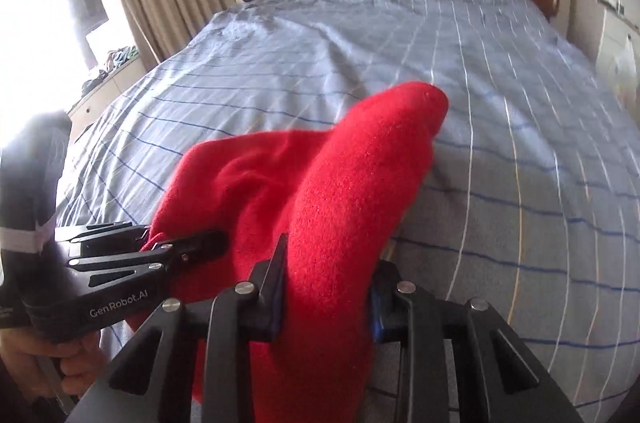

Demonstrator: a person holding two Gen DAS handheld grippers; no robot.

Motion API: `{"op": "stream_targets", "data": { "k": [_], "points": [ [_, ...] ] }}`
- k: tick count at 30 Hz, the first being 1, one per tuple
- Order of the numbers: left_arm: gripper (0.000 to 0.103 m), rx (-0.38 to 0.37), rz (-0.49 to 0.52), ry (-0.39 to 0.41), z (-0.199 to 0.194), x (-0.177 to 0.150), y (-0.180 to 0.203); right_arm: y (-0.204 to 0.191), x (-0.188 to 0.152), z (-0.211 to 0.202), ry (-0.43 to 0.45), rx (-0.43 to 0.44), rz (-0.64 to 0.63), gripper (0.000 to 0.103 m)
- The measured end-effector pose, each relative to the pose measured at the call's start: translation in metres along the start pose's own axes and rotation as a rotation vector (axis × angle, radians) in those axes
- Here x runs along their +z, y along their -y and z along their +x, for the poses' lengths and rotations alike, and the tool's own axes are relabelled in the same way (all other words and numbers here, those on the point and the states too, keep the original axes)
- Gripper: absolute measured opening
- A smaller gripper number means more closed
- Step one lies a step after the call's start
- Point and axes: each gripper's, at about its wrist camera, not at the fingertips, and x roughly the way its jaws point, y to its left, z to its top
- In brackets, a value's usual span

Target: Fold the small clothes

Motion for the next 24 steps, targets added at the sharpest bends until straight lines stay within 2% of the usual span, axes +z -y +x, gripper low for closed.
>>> {"op": "stream_targets", "data": {
  "k": [4, 5, 6, 7, 8, 9, 10, 12, 15, 19, 24],
  "points": [
    [0.026, 0.016, 0.071, 0.097, -0.035, 0.021, 0.022, -0.003, 0.026, -0.036, 0.112, 0.010, -0.037, 0.031],
    [0.038, 0.038, 0.080, 0.090, -0.033, 0.023, 0.026, 0.003, 0.032, -0.039, 0.118, 0.013, -0.018, 0.032],
    [0.058, 0.068, 0.081, 0.065, -0.026, 0.023, 0.027, 0.013, 0.034, -0.041, 0.113, 0.018, 0.013, 0.036],
    [0.067, 0.105, 0.083, 0.041, -0.019, 0.020, 0.027, 0.026, 0.033, -0.038, 0.084, 0.021, 0.056, 0.047],
    [0.075, 0.151, 0.090, 0.029, -0.014, 0.013, 0.026, 0.039, 0.028, -0.034, 0.044, 0.019, 0.100, 0.056],
    [0.075, 0.192, 0.103, 0.027, -0.012, 0.003, 0.024, 0.053, 0.020, -0.030, 0.004, -0.014, 0.136, 0.077],
    [0.075, 0.218, 0.121, 0.030, -0.013, -0.008, 0.023, 0.064, 0.008, -0.030, -0.022, -0.062, 0.153, 0.083],
    [0.086, 0.255, 0.152, 0.042, -0.021, -0.031, 0.024, 0.079, -0.020, -0.041, -0.046, -0.131, 0.142, 0.083],
    [0.100, 0.311, 0.199, 0.103, -0.047, -0.062, 0.034, 0.092, -0.061, -0.065, -0.084, -0.194, 0.104, 0.083],
    [0.101, 0.383, 0.229, 0.160, -0.089, -0.088, 0.061, 0.079, -0.098, -0.116, -0.068, -0.225, 0.052, 0.088],
    [0.102, 0.447, 0.186, 0.217, -0.142, -0.108, 0.086, 0.032, -0.108, -0.197, 0.023, -0.225, -0.045, 0.095]
  ]
}}
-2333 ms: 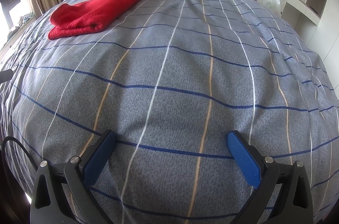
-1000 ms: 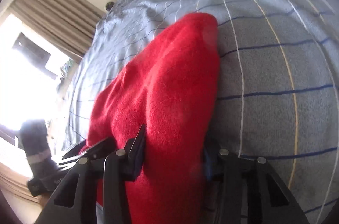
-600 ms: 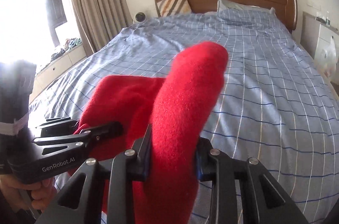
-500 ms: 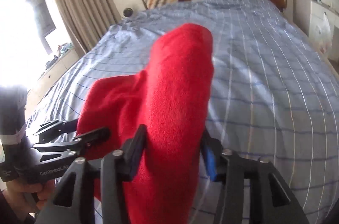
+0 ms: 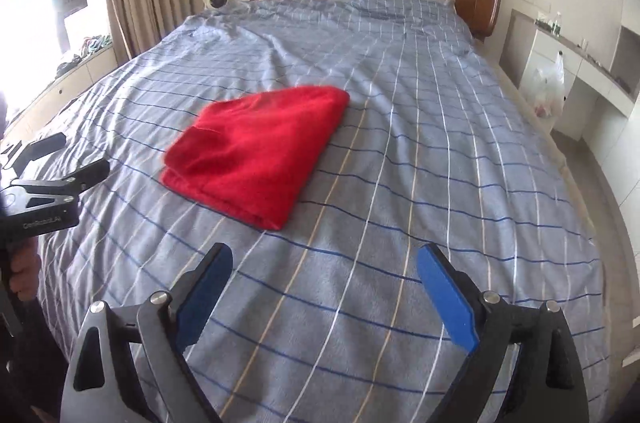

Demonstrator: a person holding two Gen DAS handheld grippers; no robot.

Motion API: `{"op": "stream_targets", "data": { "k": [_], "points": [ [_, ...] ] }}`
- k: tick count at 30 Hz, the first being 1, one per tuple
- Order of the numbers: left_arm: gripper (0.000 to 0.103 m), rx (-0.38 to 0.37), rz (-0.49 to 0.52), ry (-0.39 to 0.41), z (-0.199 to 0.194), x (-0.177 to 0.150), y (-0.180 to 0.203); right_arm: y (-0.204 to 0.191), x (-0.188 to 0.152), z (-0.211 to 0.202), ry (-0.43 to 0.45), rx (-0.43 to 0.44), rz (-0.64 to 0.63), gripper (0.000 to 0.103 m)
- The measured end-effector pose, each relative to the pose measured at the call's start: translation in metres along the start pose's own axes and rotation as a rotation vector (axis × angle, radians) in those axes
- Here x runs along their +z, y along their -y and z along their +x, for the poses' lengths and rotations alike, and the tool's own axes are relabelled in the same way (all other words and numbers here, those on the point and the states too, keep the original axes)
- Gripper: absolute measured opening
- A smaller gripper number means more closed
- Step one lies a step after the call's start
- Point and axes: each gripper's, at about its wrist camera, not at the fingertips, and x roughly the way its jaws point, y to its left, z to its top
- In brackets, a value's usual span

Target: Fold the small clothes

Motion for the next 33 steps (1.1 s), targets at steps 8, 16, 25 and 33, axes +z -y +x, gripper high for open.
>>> {"op": "stream_targets", "data": {
  "k": [8, 16, 25, 33],
  "points": [
    [0.103, 0.012, -0.063, -0.037, -0.059, -0.016, -0.005, -0.036, -0.013, -0.073, 0.023, -0.001, -0.003, 0.098],
    [0.103, -0.003, -0.062, -0.112, -0.078, -0.039, -0.008, -0.056, -0.041, -0.094, -0.021, 0.030, 0.074, 0.098],
    [0.103, 0.000, -0.048, -0.078, -0.114, -0.050, -0.012, -0.073, -0.041, -0.123, 0.017, -0.025, 0.059, 0.102],
    [0.103, -0.008, -0.040, -0.092, -0.116, -0.052, -0.010, -0.072, -0.044, -0.138, 0.044, -0.066, 0.058, 0.102]
  ]
}}
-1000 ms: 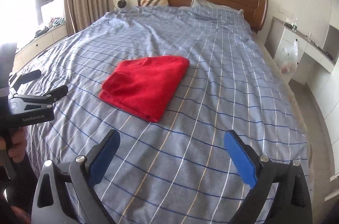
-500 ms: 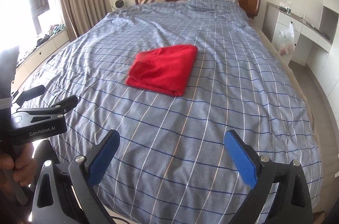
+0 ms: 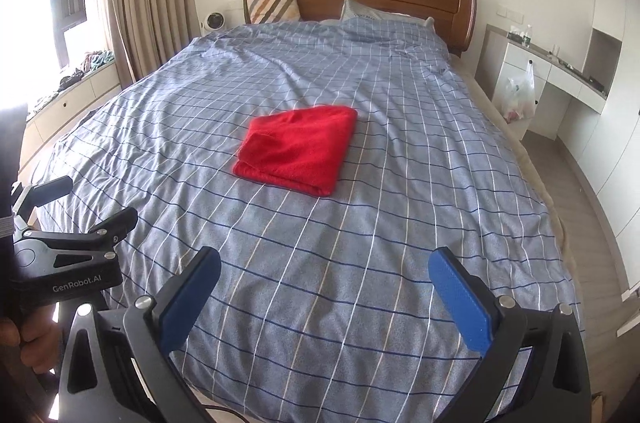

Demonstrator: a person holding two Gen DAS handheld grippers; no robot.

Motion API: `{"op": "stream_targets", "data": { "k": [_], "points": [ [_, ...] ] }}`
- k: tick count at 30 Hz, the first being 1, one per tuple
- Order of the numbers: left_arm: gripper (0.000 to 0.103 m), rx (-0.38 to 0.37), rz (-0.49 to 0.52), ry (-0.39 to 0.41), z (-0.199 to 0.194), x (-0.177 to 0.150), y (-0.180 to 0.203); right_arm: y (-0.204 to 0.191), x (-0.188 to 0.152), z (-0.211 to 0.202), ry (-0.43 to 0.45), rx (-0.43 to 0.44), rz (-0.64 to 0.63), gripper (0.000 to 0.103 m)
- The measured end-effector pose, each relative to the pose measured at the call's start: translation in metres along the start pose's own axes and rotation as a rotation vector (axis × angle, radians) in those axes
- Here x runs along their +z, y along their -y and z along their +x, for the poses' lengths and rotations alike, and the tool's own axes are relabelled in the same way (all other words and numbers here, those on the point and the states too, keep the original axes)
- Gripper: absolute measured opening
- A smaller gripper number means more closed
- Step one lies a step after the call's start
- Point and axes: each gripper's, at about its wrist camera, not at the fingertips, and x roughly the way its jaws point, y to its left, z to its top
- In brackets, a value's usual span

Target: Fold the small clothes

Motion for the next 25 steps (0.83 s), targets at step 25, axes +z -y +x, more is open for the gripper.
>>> {"op": "stream_targets", "data": {
  "k": [25],
  "points": [
    [0.103, 0.001, -0.027, 0.059, -0.014, 0.004, 0.004, 0.013, -0.010, 0.006, -0.022, -0.038, 0.036, 0.102]
  ]
}}
